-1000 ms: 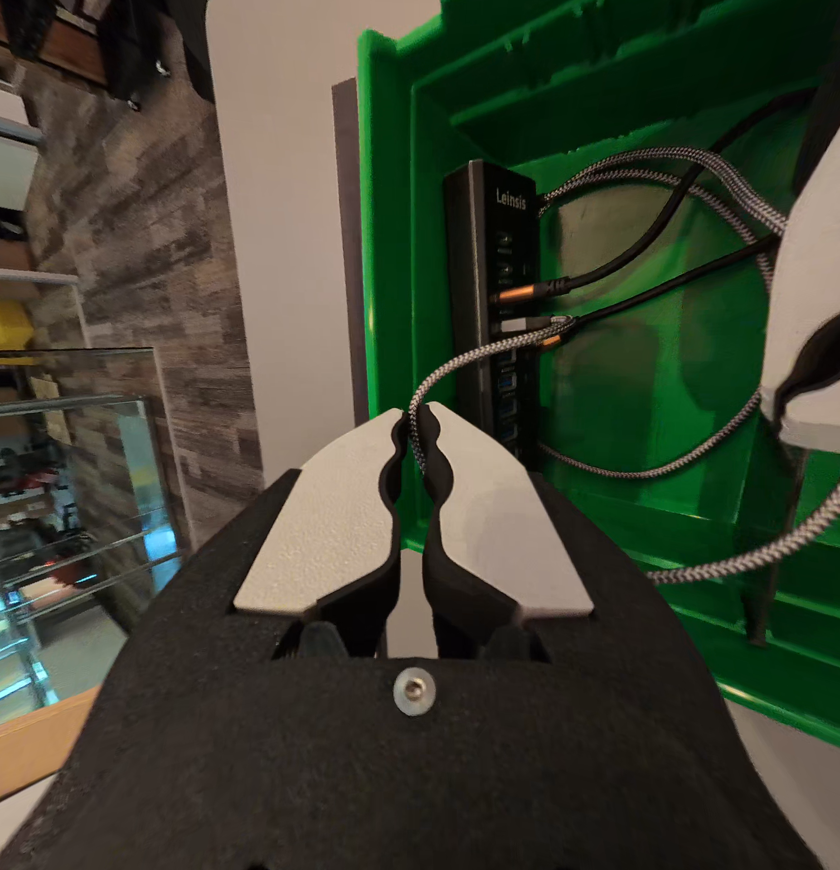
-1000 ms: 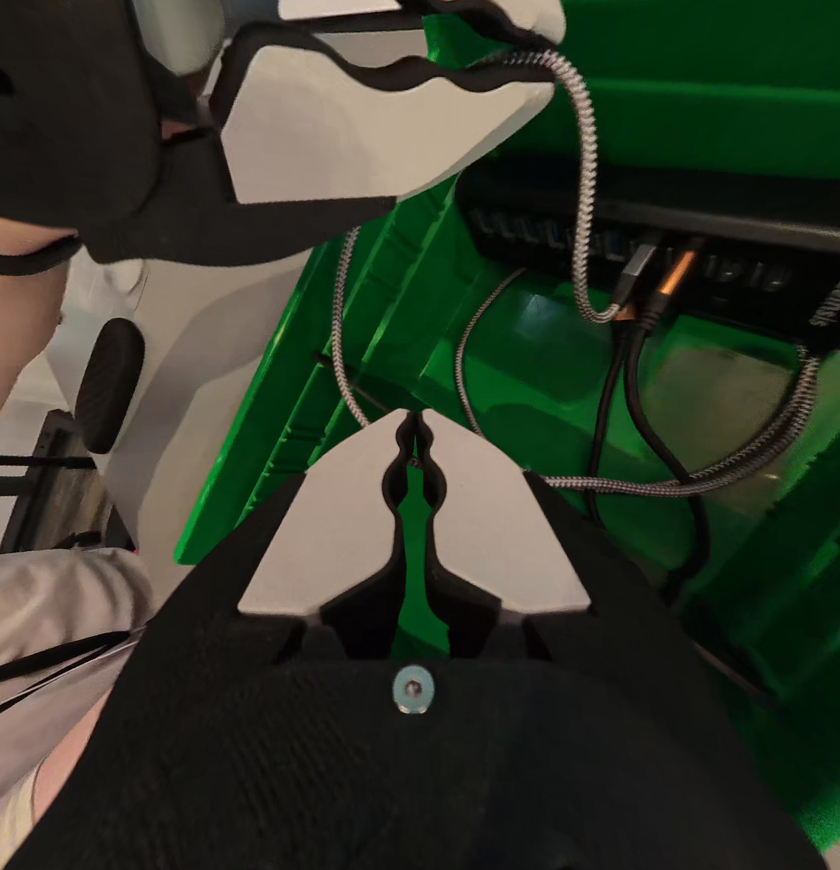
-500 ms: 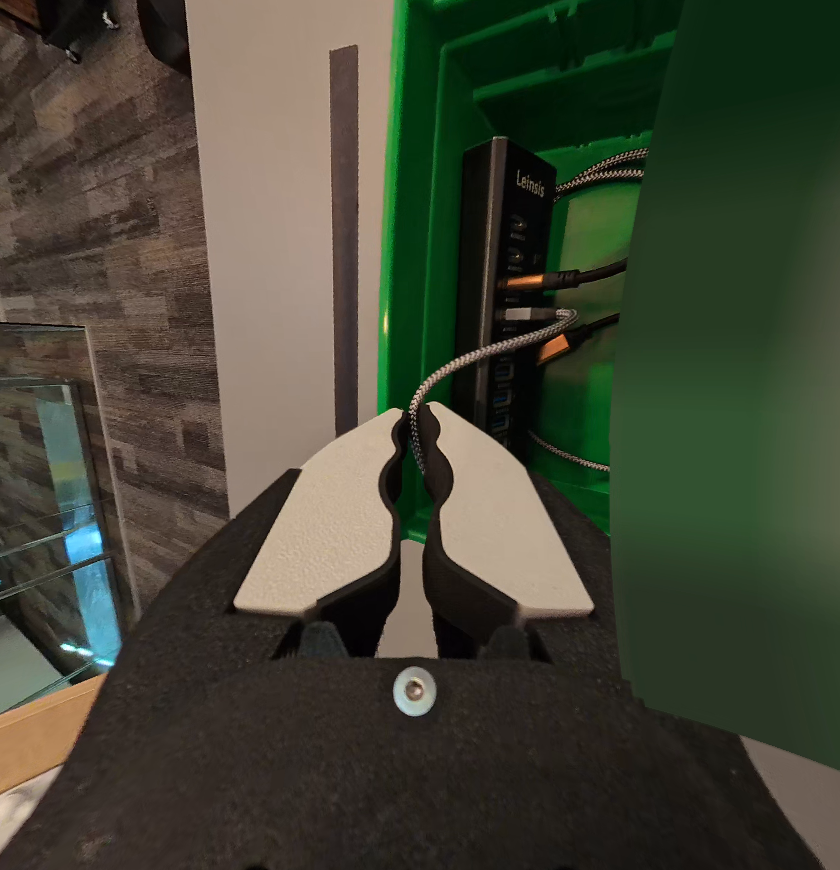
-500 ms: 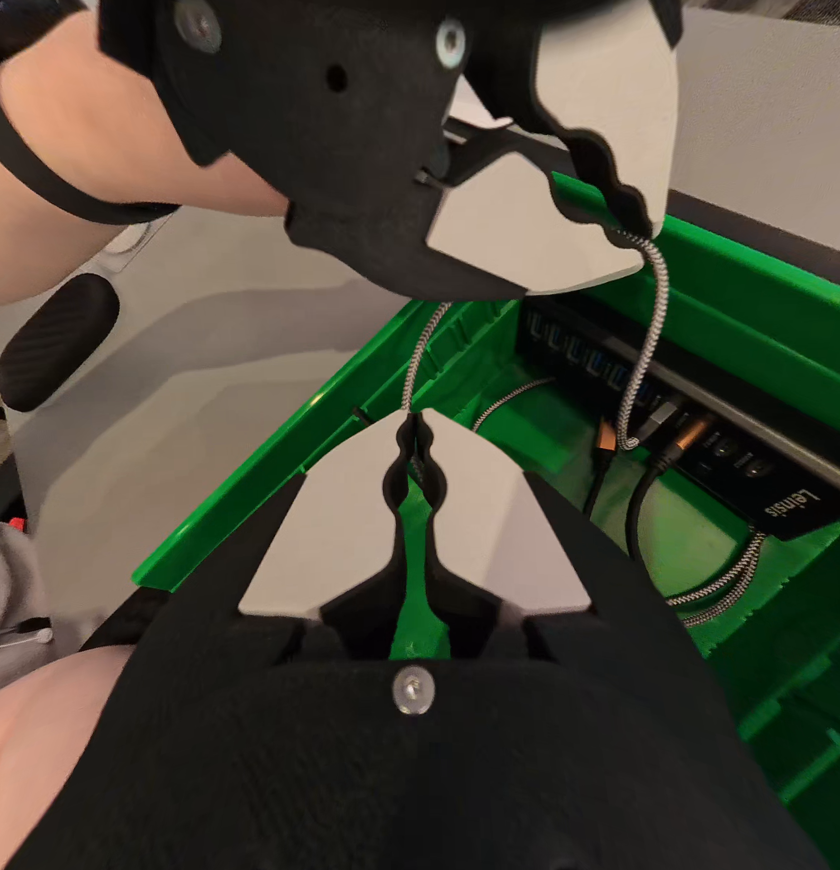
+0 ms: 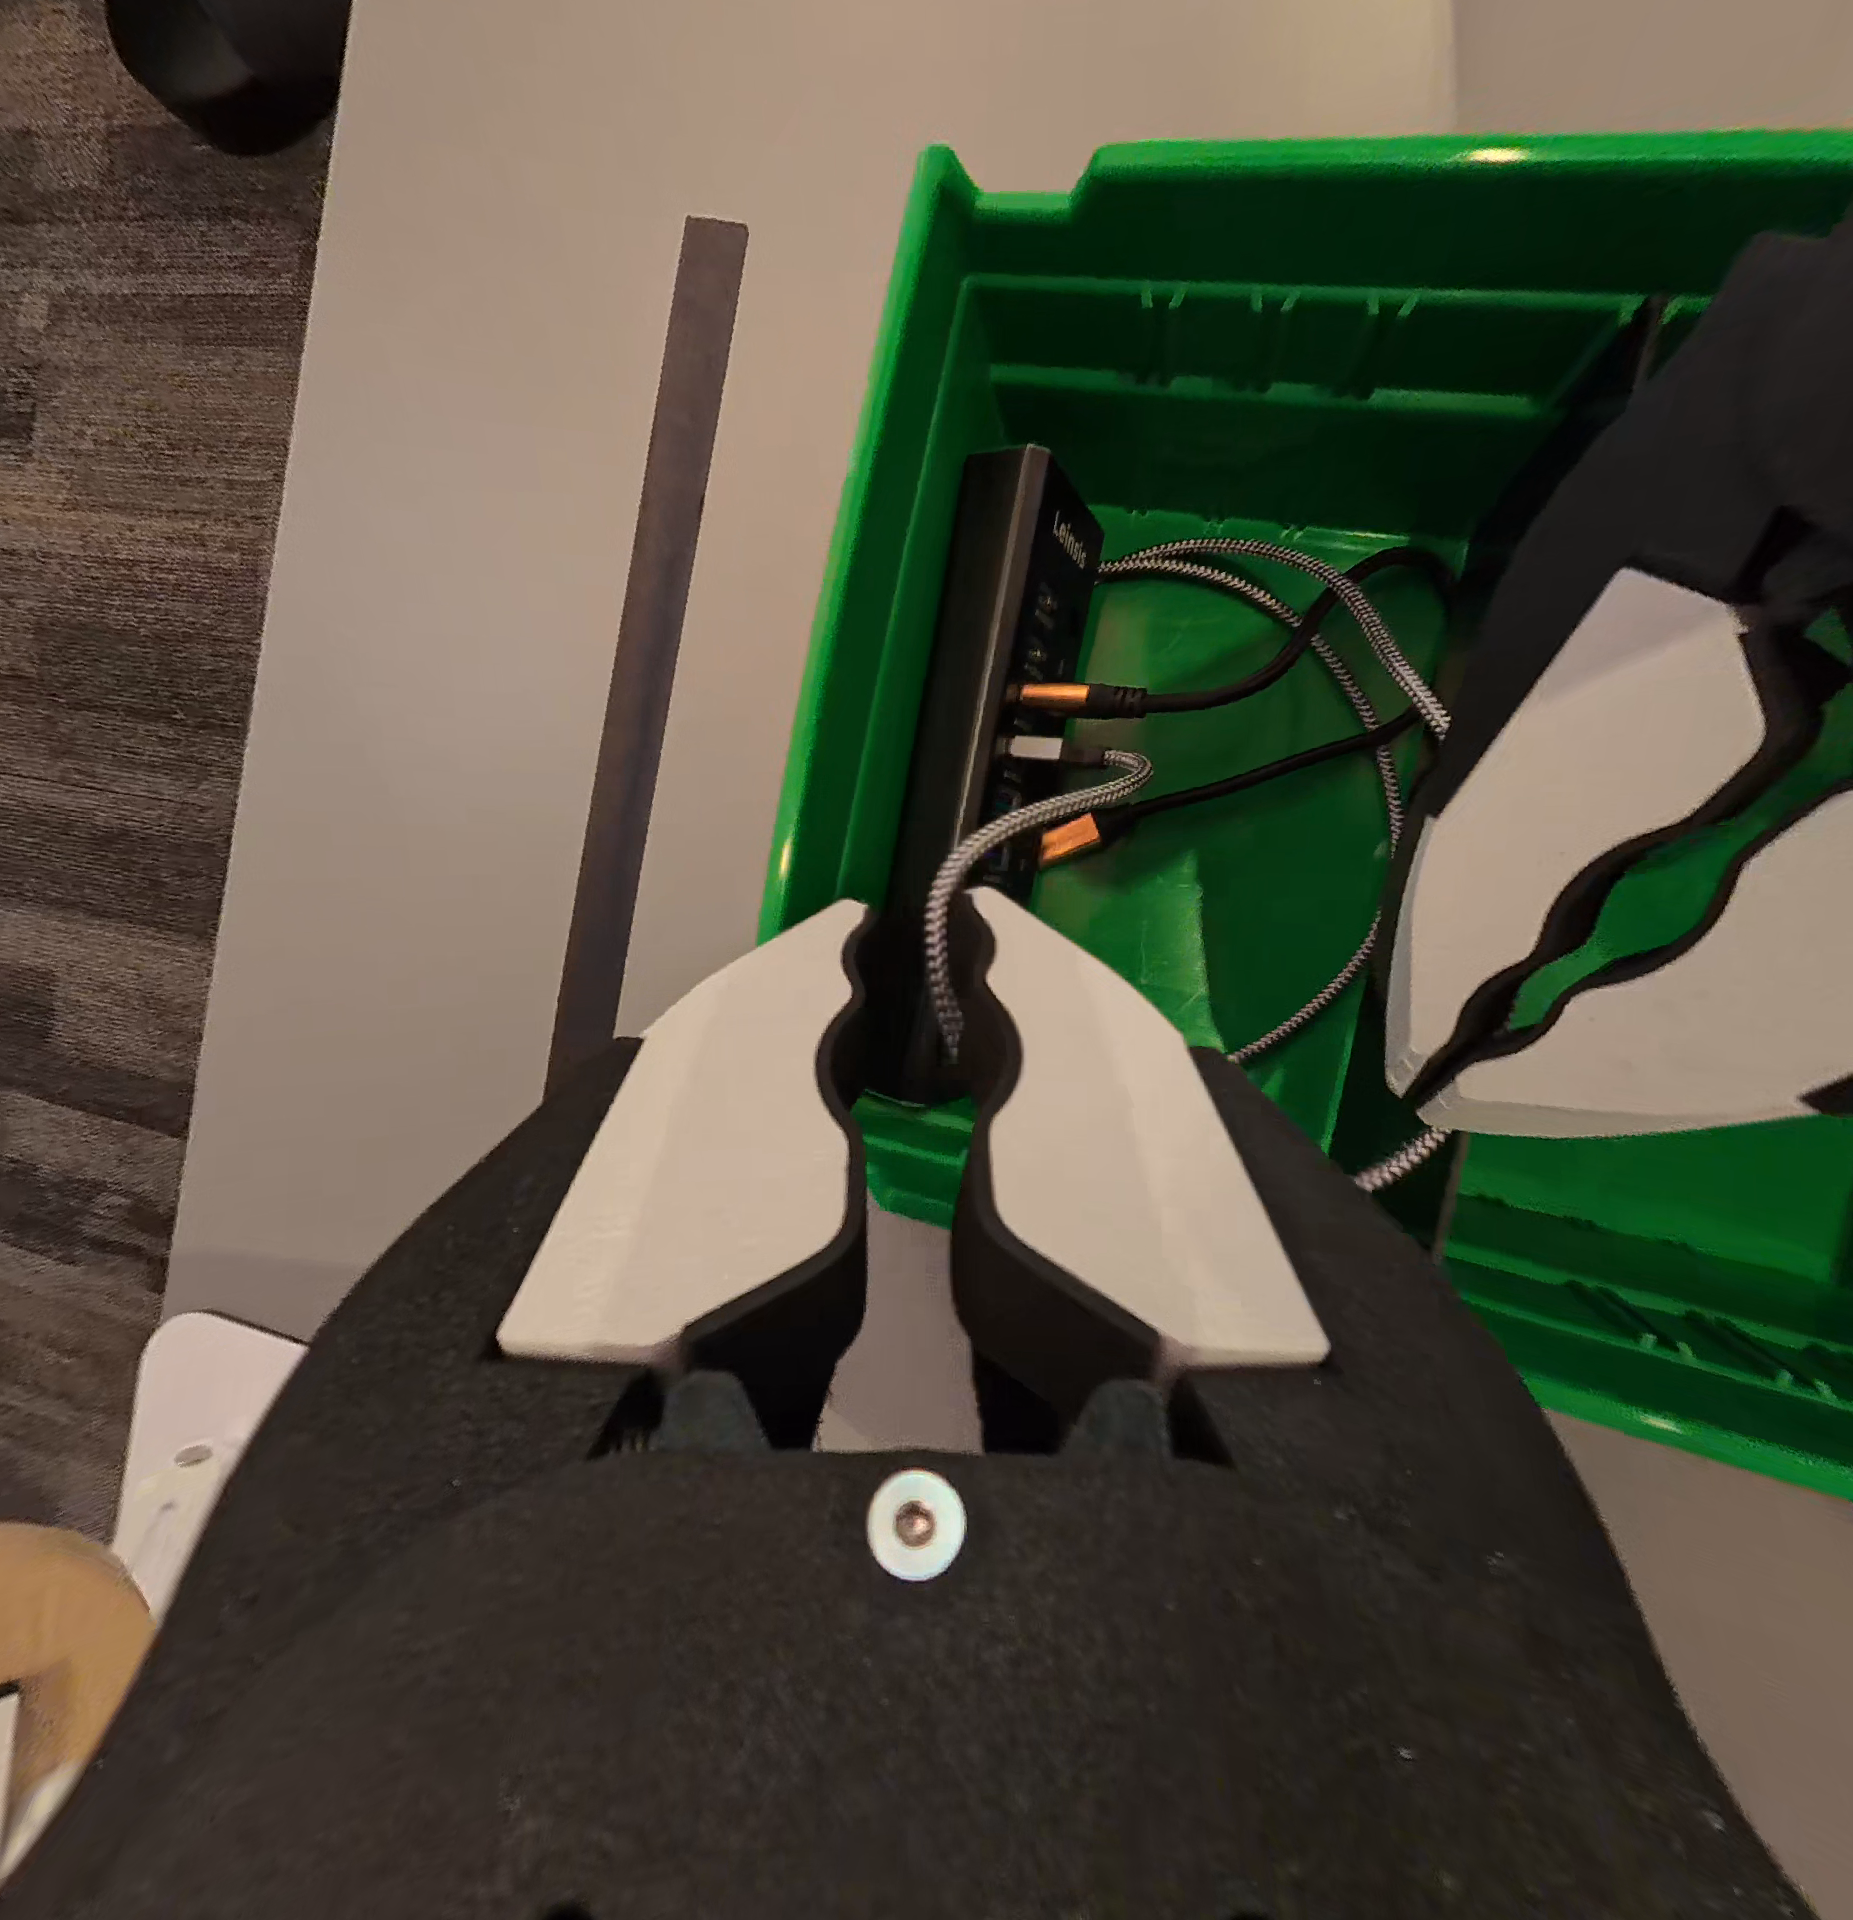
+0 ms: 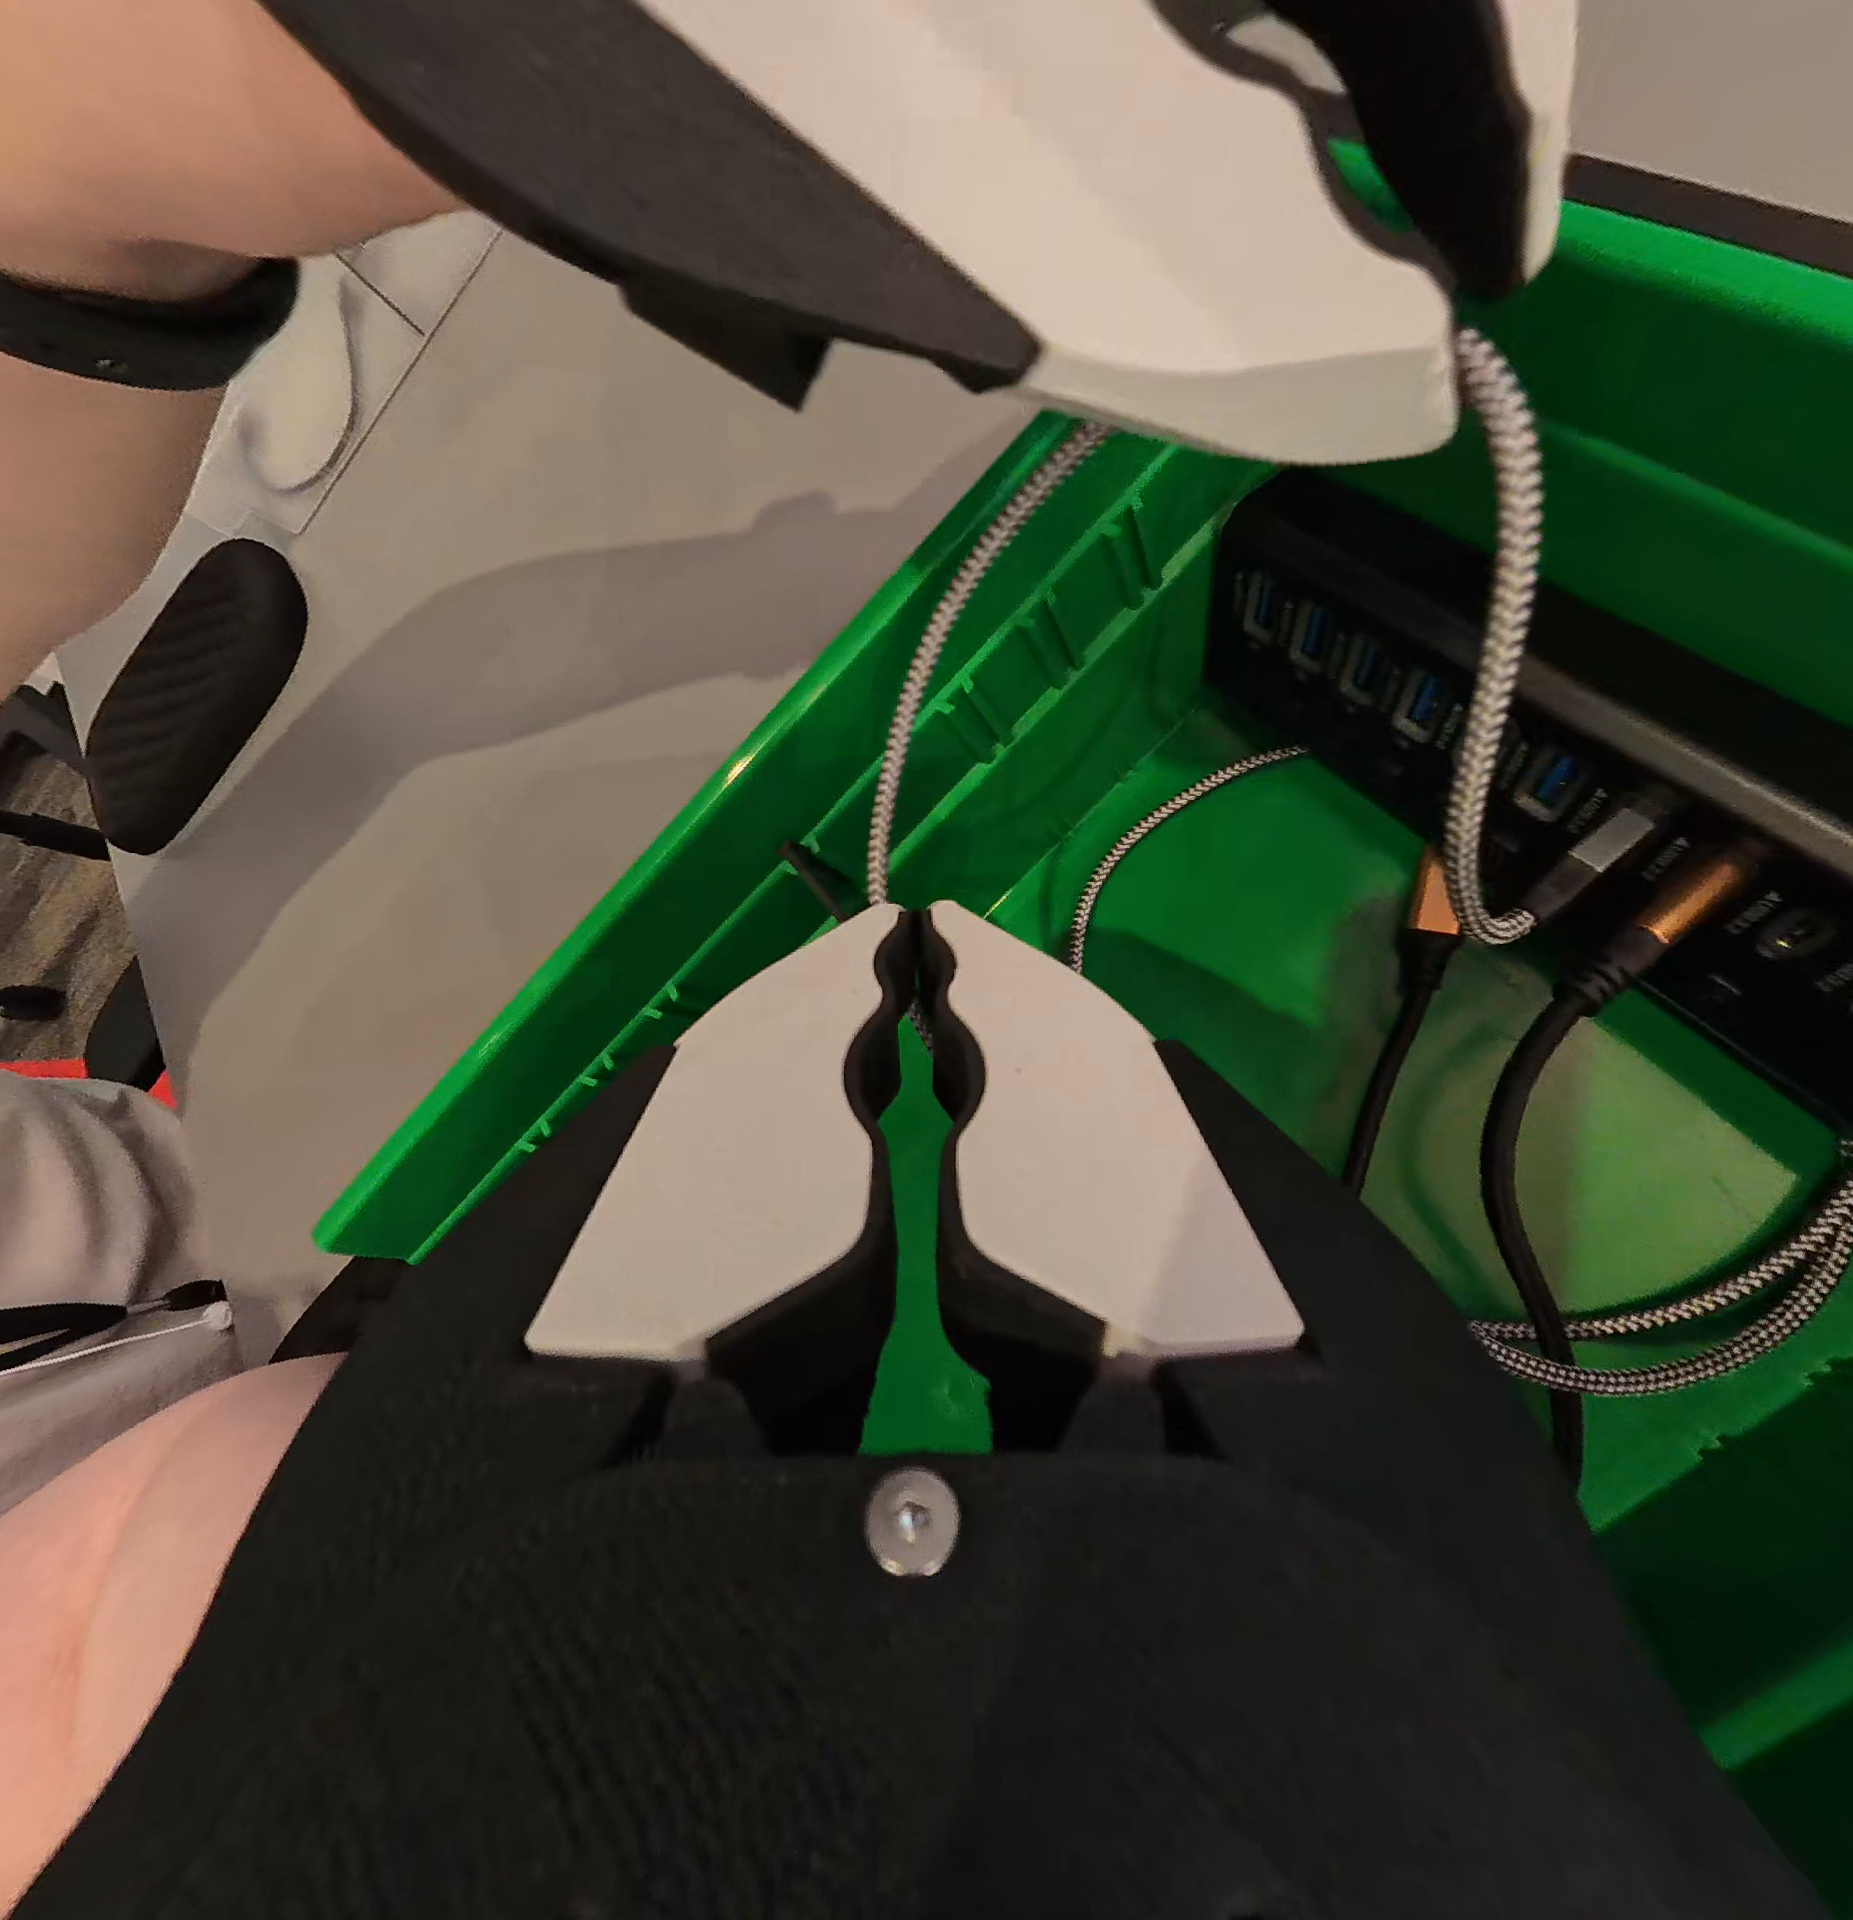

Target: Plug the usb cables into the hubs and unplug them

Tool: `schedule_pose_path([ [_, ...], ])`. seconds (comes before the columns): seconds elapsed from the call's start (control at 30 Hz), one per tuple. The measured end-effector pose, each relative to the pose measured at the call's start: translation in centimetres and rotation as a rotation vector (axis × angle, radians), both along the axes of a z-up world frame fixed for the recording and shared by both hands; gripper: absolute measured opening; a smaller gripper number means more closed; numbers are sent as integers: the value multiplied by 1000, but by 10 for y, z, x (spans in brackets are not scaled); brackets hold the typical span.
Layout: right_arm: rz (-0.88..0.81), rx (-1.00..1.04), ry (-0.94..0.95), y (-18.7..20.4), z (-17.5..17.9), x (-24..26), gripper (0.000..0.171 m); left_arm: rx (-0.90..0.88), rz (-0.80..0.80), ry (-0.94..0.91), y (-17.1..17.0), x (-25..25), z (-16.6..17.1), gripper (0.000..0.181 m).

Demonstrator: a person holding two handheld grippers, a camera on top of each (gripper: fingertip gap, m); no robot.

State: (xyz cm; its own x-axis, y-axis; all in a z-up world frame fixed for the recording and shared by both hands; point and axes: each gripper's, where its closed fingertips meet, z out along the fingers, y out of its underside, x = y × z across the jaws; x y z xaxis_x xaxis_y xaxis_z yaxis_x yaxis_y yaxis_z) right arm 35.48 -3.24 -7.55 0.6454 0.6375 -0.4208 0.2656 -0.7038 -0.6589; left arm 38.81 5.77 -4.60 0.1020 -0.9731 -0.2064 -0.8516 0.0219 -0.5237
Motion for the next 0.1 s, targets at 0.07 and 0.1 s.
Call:
schedule_pose_path([
  [0.07, 0, -8, -2, 0, -2, 0, 2, -3, 22, -20, -1, -7, 5, 25],
  [0.1, 0, -10, -2, 0, -2, 0, 2, -5, 29, -29, -3, -11, 8, 29],
])
